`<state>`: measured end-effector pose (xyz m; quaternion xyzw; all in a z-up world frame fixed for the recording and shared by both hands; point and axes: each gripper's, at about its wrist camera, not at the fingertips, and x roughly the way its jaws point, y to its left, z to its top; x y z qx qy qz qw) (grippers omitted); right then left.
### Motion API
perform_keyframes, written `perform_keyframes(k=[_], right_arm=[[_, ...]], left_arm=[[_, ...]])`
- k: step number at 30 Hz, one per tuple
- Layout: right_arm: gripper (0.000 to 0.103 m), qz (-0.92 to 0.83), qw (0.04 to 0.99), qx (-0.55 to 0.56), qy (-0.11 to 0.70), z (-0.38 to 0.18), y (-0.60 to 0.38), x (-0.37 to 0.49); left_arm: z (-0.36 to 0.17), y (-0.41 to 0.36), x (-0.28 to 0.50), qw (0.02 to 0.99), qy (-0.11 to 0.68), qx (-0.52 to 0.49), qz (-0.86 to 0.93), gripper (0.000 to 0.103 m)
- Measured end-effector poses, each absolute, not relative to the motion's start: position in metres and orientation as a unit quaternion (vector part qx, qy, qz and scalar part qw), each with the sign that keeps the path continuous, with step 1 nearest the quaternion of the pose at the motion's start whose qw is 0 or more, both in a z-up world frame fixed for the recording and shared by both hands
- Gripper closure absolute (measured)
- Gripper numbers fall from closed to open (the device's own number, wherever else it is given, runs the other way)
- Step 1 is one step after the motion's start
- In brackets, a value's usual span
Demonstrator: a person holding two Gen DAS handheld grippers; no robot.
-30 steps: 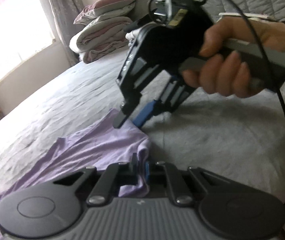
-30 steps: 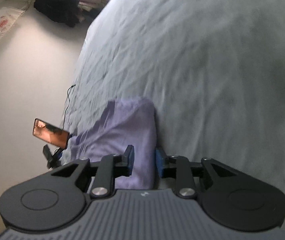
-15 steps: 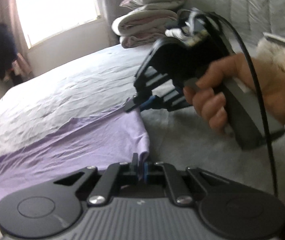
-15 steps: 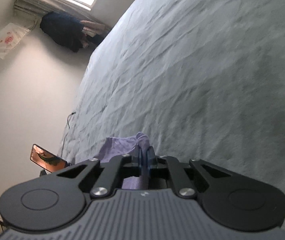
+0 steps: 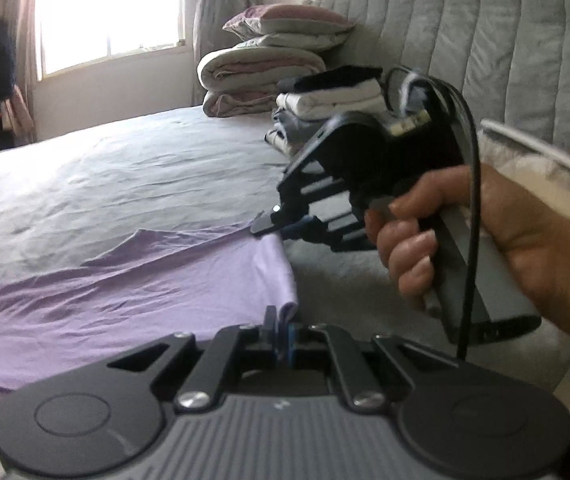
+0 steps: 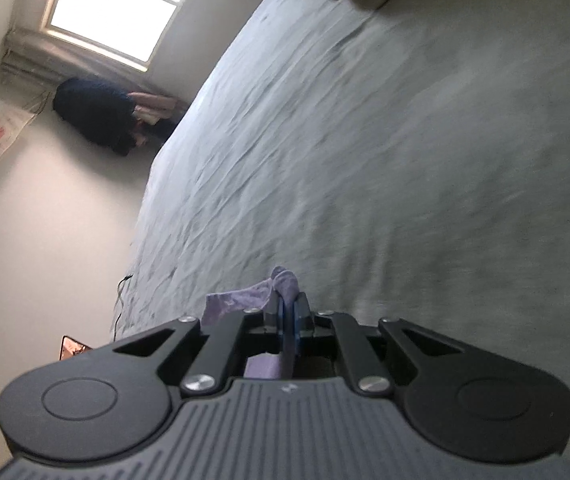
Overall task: Fold clothes
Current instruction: 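Lift the garment edge with both tools and fold it over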
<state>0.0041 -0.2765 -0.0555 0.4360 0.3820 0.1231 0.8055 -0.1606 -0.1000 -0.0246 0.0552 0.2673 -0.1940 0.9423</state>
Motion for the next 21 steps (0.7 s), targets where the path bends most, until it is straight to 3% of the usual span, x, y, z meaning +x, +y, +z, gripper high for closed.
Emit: perform_keyframes(k=[21], right_arm=[[0.096,0.141,0.833,0.375,0.382,0.005,-0.18,0.04]], left_arm=[[0.0,0.036,-0.14,0.946,0.224,-0.205,-0.114,0.1]])
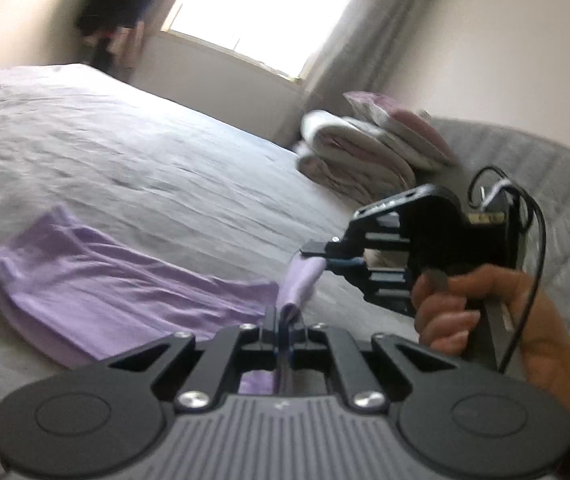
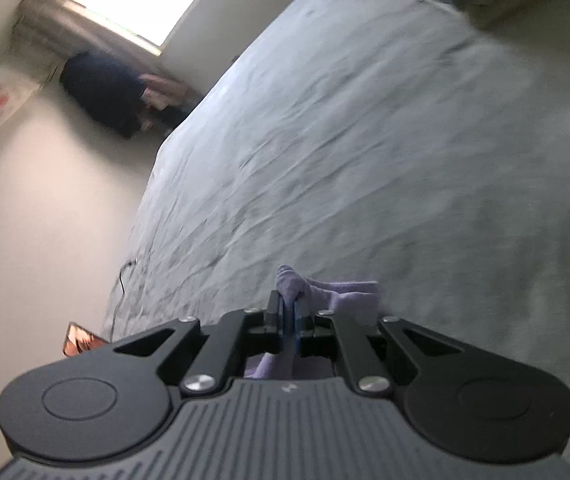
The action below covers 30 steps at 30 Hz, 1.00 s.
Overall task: Fold clothes
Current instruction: 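Lift the garment edge with both tools and fold it over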
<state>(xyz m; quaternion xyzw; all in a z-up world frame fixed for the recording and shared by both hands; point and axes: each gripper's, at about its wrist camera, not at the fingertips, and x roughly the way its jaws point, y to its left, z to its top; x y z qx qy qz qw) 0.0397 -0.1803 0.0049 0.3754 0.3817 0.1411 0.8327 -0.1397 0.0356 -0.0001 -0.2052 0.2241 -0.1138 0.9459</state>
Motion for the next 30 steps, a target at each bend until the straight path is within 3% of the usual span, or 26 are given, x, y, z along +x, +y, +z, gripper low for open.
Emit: perform_keyframes(k=[26,30], right_arm=[[0.096,0.208,0.84,0.245,0.437,-0.019,0.013,0.089],[0.087,0.232,0.831,0.259,0.433,-0.019,0.016,0.09]], left_arm=[[-0.044,0.182,-0.124,0.914,0.241,-0.323,0.051,0.099],[-0.045,0.185,-0.122,0.915,0.247,-0.308,0.078,0.097]])
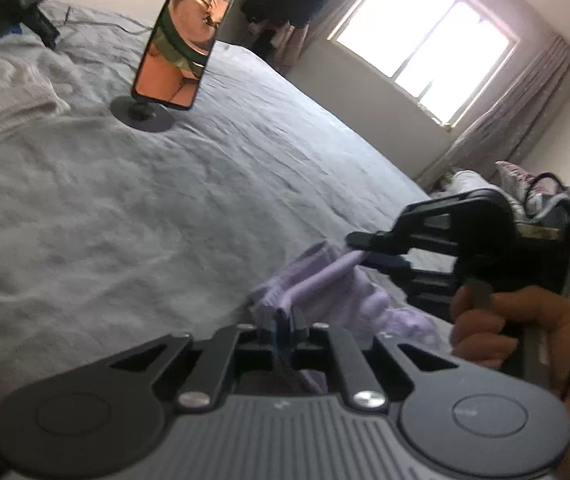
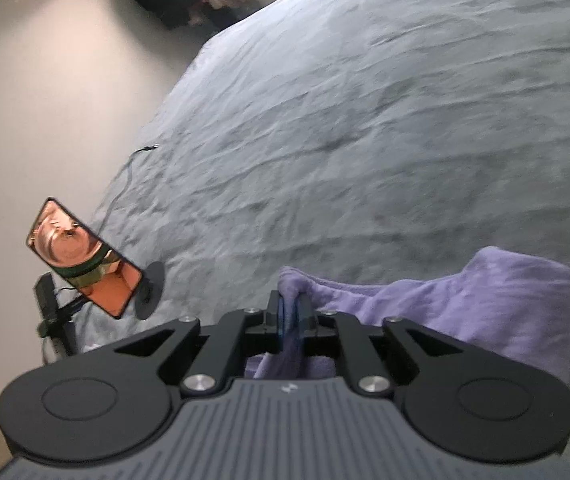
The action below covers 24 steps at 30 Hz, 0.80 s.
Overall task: Fold clothes
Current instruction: 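Lift the garment edge with both tools and fold it over, then release the garment and press the folded lavender bundle flat with both tools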
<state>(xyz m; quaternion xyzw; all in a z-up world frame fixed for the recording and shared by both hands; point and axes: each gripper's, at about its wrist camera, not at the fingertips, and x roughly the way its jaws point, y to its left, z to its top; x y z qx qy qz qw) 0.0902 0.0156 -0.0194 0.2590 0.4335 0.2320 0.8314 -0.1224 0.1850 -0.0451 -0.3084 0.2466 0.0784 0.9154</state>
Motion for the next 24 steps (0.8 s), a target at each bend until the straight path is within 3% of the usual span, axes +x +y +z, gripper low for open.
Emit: perform_keyframes(k=[3,6,17,24], right_arm=[[0.085,0.242,0.828,0.273,0.426,-0.014,0.004,0.09],[0.068,0.237,0.836,0.273,0.413,-0.005,-0.012,0.086],[0.068,0.204,0.888,0.185,0.369,0.002,-0.064,0.049],[0.07,0.219,0.922,0.128,0.293,-0.015,-0.065,0.03]], left_arm=[[-0.04,0.187,-0.121,0.921,0.242,-0.293,0.092,0.089],[-0.03,0.189,-0.118,0.926,0.23,-0.282,0.098,0.084],[0.012,0.156,-0.077,0.945,0.244,-0.22,0.011,0.082],[0.0,0.136,-0.026,0.952,0.27,-0.139,-0.04,0.086]])
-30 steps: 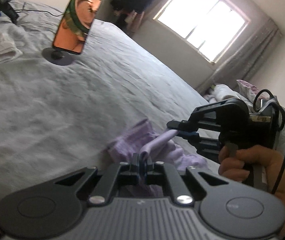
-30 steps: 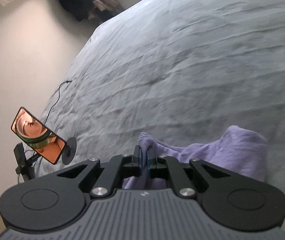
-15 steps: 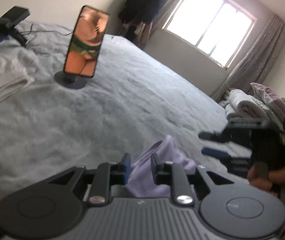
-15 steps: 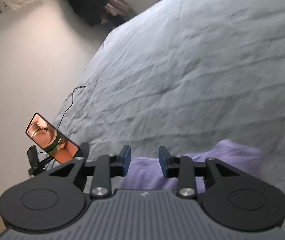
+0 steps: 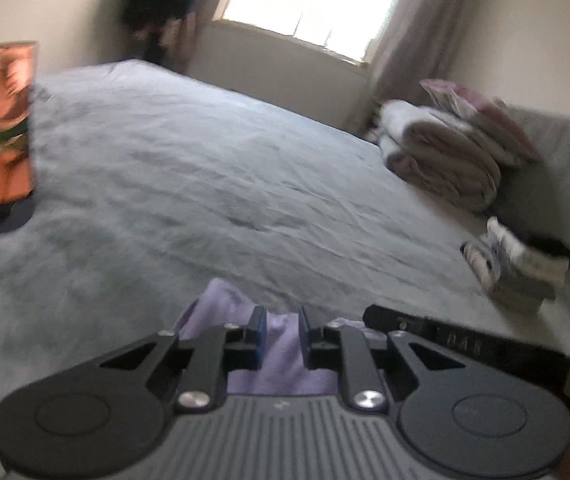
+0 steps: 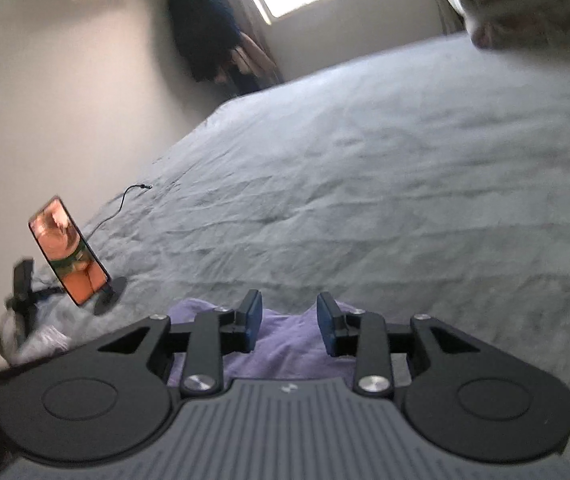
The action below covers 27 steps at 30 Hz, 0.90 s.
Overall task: Fold clothes
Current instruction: 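Release the garment and press the folded lavender bundle flat with both tools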
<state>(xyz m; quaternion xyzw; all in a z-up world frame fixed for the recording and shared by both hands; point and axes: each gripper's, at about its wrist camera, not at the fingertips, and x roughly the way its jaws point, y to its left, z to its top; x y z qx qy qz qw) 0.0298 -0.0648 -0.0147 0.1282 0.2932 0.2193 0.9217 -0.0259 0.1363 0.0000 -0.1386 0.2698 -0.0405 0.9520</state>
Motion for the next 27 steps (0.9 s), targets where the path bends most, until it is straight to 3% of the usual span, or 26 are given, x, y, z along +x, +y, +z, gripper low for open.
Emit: perform_keyframes(k=[7,9,12,15,18,21,27], right_arm=[[0.074,0.238,0.928,0.013,0.287,-0.038,-0.038,0.032],[0.082,0.219,0.926,-0.011,0.307,-0.051,-0.034,0.041],[0.082,0.203,0.931,-0.003,0.303,-0.057,-0.041,0.049],[0.094,0.184,0.934,0.023,0.305,-0.058,-0.052,0.057],[0.092,0.179,0.936,0.043,0.3,-0.055,-0.059,0.053],[0.081,0.187,0.937,0.039,0.291,-0.044,-0.055,0.04],[0.08,0.273,0.919,0.009,0.285,-0.028,-0.028,0.003]], left_arm=[[-0.041,0.127,0.0,0.964,0.258,0.027,-0.049,0.087],[-0.057,0.137,0.005,0.962,0.268,0.003,-0.051,0.09],[-0.056,0.154,0.009,0.96,0.27,-0.049,-0.06,0.094],[-0.057,0.174,0.012,0.953,0.274,-0.111,-0.068,0.1],[-0.055,0.184,0.01,0.948,0.271,-0.15,-0.072,0.1],[-0.041,0.184,-0.002,0.955,0.259,-0.128,-0.064,0.096],[-0.026,0.186,-0.029,0.953,0.258,-0.096,-0.129,0.088]])
